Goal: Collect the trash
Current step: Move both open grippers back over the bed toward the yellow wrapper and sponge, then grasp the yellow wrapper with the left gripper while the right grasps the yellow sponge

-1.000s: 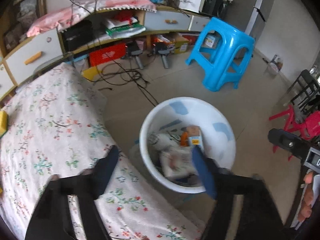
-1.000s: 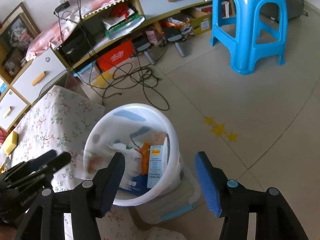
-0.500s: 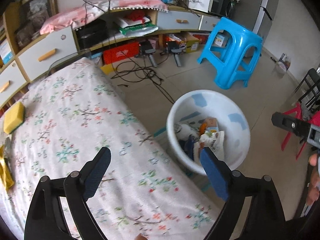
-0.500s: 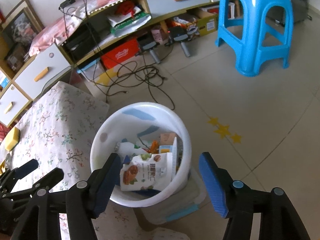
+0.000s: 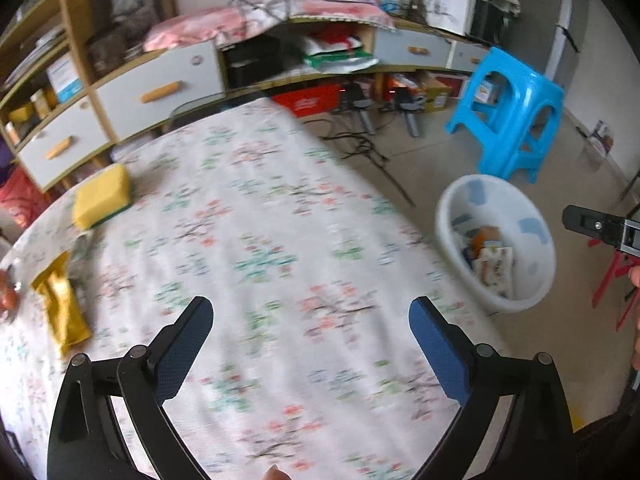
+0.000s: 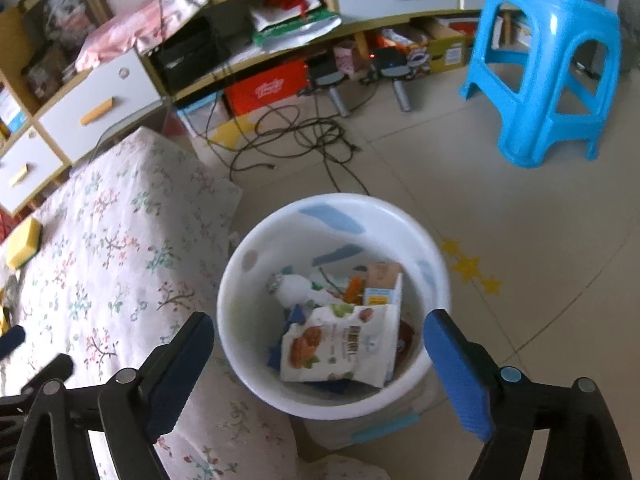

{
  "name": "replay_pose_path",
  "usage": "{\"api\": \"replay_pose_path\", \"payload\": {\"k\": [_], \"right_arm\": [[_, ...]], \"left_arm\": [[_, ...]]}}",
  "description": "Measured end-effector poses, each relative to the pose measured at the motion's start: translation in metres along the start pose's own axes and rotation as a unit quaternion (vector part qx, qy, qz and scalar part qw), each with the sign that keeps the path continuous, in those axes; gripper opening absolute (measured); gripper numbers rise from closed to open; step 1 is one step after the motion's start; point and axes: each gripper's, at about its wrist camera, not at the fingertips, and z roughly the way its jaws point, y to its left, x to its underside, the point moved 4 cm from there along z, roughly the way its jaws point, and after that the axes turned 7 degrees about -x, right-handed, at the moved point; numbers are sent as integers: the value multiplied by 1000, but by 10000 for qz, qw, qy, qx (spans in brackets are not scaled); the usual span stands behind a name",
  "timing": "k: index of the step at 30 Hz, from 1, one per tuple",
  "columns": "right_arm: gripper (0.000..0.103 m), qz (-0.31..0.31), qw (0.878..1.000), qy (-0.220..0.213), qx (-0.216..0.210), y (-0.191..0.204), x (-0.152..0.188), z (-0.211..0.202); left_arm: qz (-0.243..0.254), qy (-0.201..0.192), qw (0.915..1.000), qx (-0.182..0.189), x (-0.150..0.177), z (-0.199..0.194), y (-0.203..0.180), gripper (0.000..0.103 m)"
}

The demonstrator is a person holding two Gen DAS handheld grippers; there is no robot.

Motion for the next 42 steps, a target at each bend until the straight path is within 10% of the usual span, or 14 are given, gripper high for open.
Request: {"api": "replay_pose_path", "payload": {"k": [17,35,42], "right_arm": [[91,-678,9972,310,-79,82,3,46],[91,-1009,9928,632,-88,142,6,97],[91,-1216,9898,731,-89,167,12,111]], "left_arm": [[-1433,480,9822,-1115,28,29,164,100],[-2698,492,9555,-1085,37,86,262,99],[-2327,348,9649,-1162,33,82,260,55]]}}
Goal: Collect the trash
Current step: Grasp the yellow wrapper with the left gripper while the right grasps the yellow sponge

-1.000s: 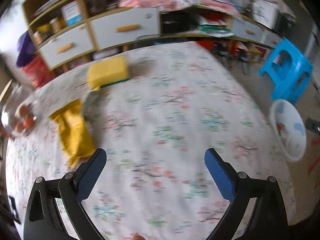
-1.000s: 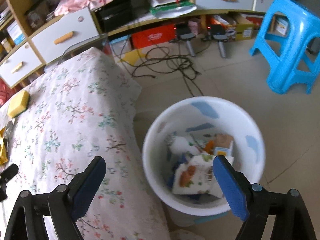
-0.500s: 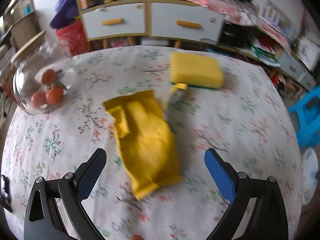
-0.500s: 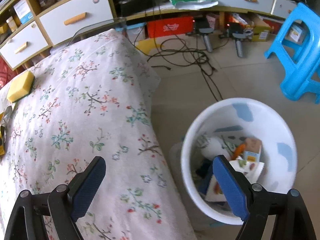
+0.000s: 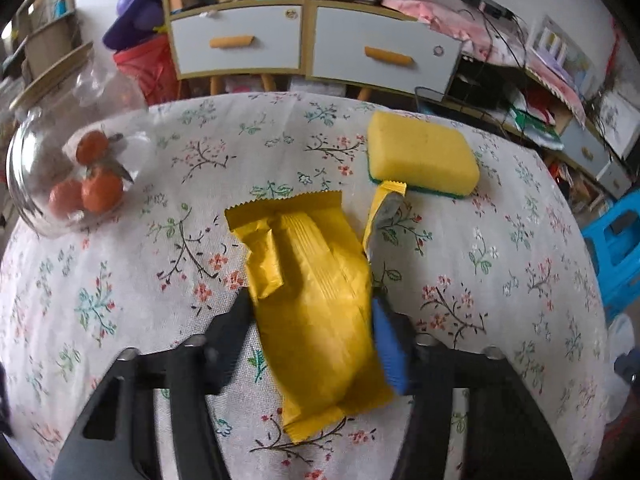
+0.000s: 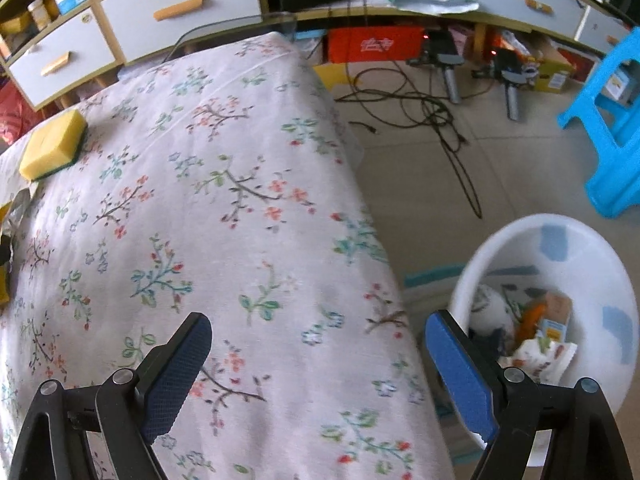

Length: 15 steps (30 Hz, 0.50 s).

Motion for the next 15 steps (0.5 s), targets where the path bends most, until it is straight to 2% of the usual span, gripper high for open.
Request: {"api": "replay_pose_path", "payload": {"k": [3,8,13,14,15], "right_arm": [[91,-103,9999,15,-11,11,0,3],[91,-354,9994,53,23,32,1,8],[91,-404,9989,199,-149,60,-10,14],[91,-434,9987,208,-195,69,-13,15],[98,-476,9983,202,-260,80,-18,16]], "left_arm": [[58,55,9998,167,0,-5,3,47],[-19,135,9989,444,1,-20,18,45],[14,-11,9990,451,-3,-39,40,45],[34,-37,9991,423,-3,-43,46,45],[23,-45,9991,416,-3,-45,52,45]]}}
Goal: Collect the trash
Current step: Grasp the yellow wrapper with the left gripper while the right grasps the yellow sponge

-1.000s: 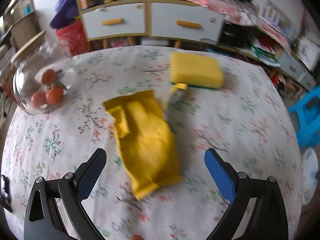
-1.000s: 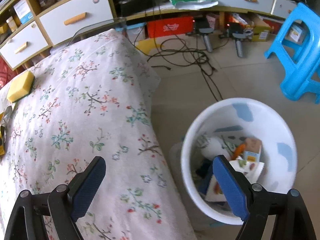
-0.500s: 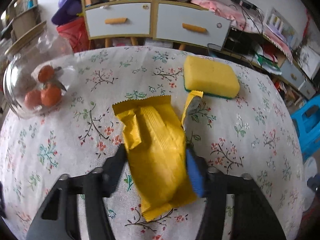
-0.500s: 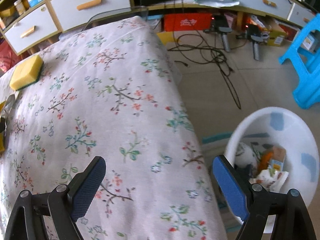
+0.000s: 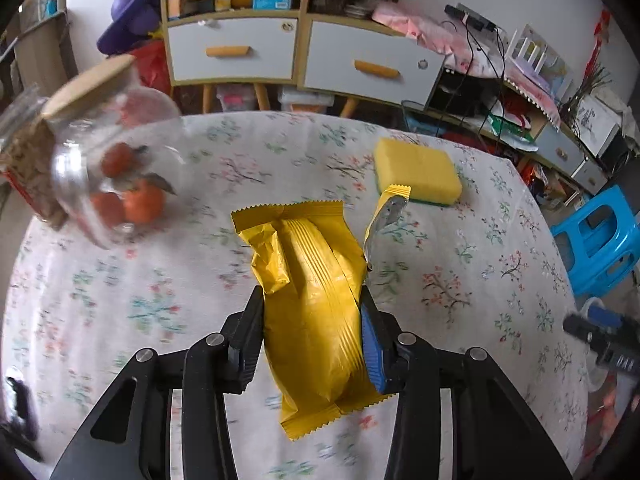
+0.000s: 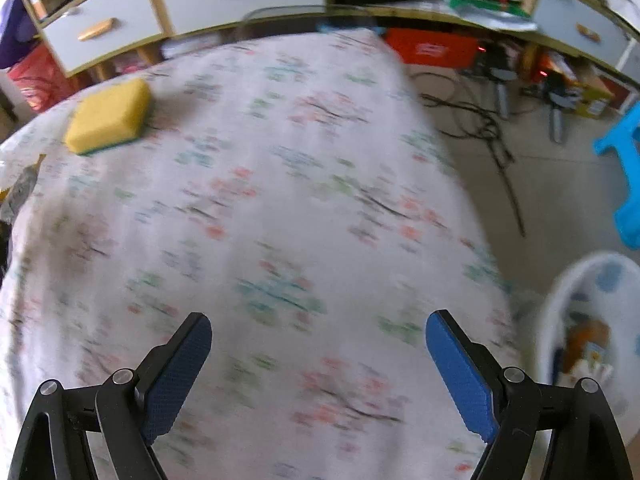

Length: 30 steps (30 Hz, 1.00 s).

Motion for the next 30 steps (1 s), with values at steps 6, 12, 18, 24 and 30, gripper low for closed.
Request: {"api": "replay_pose_path", "payload": {"k": [6,12,18,24,30], "right_arm": [[102,-287,9987,-165,-375,70,-37,20],[102,-244,9964,-209,-783,122,-69,63],[102,-101,9955,-439,-834,147,-97,99],[102,-246,9961,-568,-628,156,-112,123],[89,-490,9961,-550,-480,160,-116,133]], "left_arm": [[-348,135,9992,149,3,-11,40,45],[-544,119,9984,129,5,-18,66,45],[-586,195,9979,197,5,-13,73,45],[-617,303,9973,269,6,-6,72,45],[-570,346,9975,222,7,-2,71,45]]}}
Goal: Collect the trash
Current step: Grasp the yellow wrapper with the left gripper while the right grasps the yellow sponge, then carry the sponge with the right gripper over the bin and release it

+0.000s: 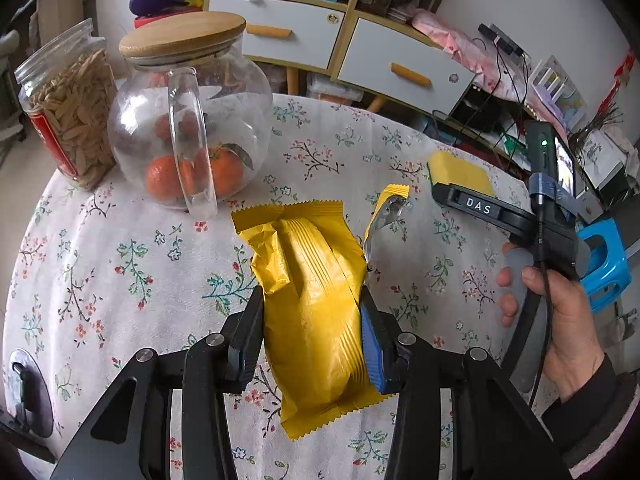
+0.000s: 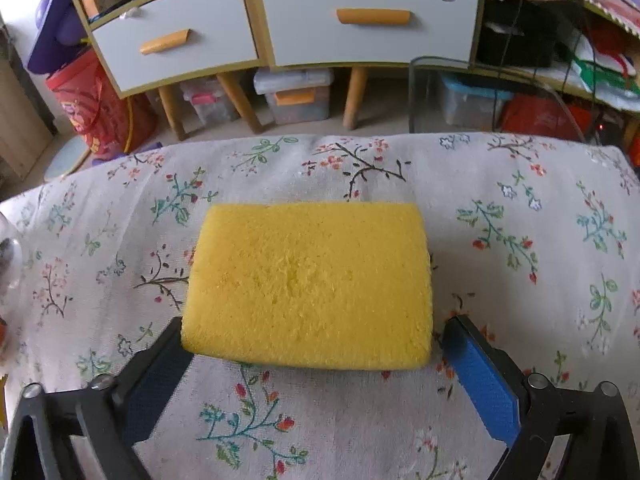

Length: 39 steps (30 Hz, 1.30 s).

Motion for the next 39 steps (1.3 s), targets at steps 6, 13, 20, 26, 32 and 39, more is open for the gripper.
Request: {"api": "replay_pose_path", "payload": {"k": [6,13,20,26,32,39], "right_arm": [[83,-61,10000,5,-41,-2,4,-20],[83,-186,9998,-72,-79,-7,25,-69],[83,-74,9995,-75,-296,-22,59,-129],[83,-43,9996,-74,-285,-41,87,-176],[84,90,9994,-81,-320,-65,117,-209],[84,307,9994,-81,-145,-106,146,-239]], "left_arm": [[37,-22,10000,30,3,-3,-5,45],[109,-105,9998,154,12,-20,-14,45],[321,-215,9989,264,28,-39,-33,45],[547,-303,9974,348,41,-54,-56,45],[827,-395,9950,405,53,-66,-80,45],[1089,-330,9922,512,74,-71,-108,45]]}}
